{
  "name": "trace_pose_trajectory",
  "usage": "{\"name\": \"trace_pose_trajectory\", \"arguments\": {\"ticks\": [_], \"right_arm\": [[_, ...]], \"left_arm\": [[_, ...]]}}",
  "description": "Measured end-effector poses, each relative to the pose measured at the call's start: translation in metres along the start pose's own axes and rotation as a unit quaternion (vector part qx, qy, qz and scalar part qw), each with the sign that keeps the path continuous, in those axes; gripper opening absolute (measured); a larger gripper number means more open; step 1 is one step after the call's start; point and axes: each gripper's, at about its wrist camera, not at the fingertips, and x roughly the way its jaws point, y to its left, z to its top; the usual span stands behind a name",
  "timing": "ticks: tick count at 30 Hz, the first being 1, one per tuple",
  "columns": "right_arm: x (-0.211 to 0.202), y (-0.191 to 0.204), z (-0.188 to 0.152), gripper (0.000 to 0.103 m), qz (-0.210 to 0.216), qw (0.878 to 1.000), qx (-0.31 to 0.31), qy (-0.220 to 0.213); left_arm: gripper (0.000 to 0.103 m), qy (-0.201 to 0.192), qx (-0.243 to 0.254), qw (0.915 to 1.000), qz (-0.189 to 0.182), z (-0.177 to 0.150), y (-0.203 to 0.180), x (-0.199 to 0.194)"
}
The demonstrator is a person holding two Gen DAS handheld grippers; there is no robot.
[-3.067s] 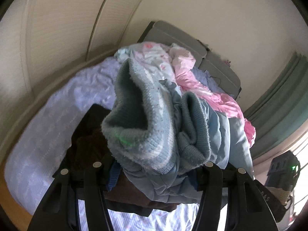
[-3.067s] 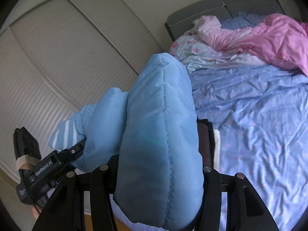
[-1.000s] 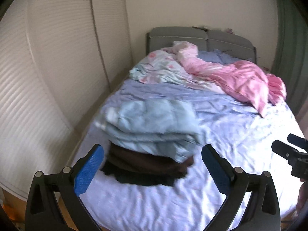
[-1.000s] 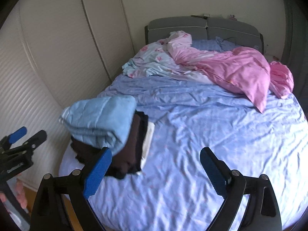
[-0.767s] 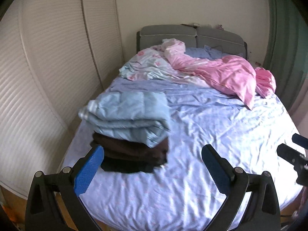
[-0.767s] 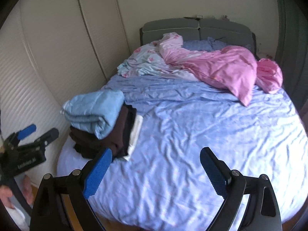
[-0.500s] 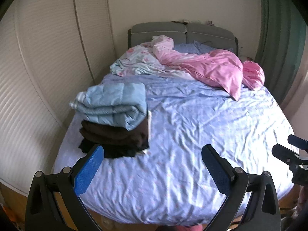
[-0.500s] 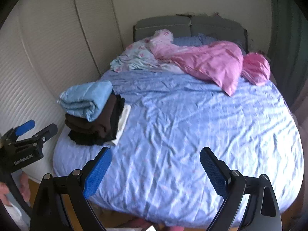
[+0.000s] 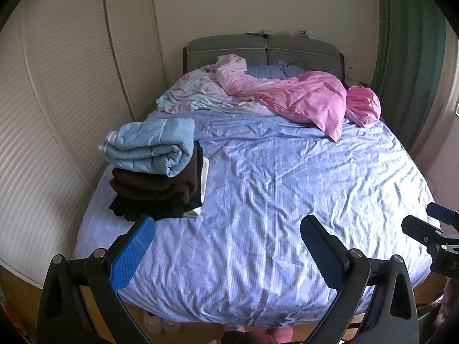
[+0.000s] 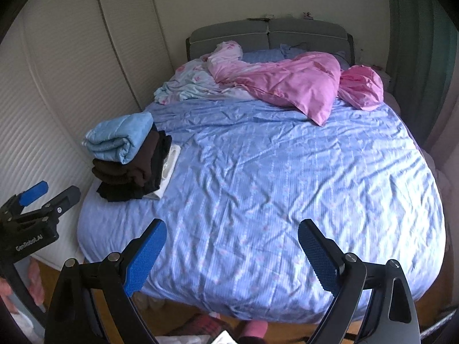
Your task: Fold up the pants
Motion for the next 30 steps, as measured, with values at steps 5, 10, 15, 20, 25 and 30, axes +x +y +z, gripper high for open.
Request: {"name": "trace_pose_trajectory", "arguments": {"ticks": [5,10,15,20,25,30], "right_arm": [[-0.009,-0.009,-0.006,0.094,0.002,1.0,0.005,-0.004],[-0.013,-0.013,-0.008,0.094,0.001,1.0,0.007,-0.007],[-0.015,-0.017,-0.009,0.094,0.002,1.0,0.008,-0.008],[-0.019,-0.018,-0.008,0.094,0.001,1.0,0.009,-0.014],[-0.023,-0.017,-0.006,0.094,0.001,1.0,0.012,-0.02],[-0.025,-0.016,-0.005,0.094,0.002,1.0,0.015,-0.025]], "left_arm": [[0.103,0.0,0.001,1.0,-0.003,-0.003,-0.009,-0.007],[0.103,-0.004,0.005,1.0,-0.003,-0.004,-0.014,-0.011],[0.103,-0.011,0.007,0.9999,-0.005,-0.002,-0.016,-0.017],[0.103,-0.019,0.012,0.9997,-0.004,-0.001,-0.018,-0.021],[0.103,-0.024,0.014,0.9996,-0.005,0.001,-0.019,-0.023],[0.103,-0.031,0.016,0.9994,-0.007,0.004,-0.018,-0.027]]}}
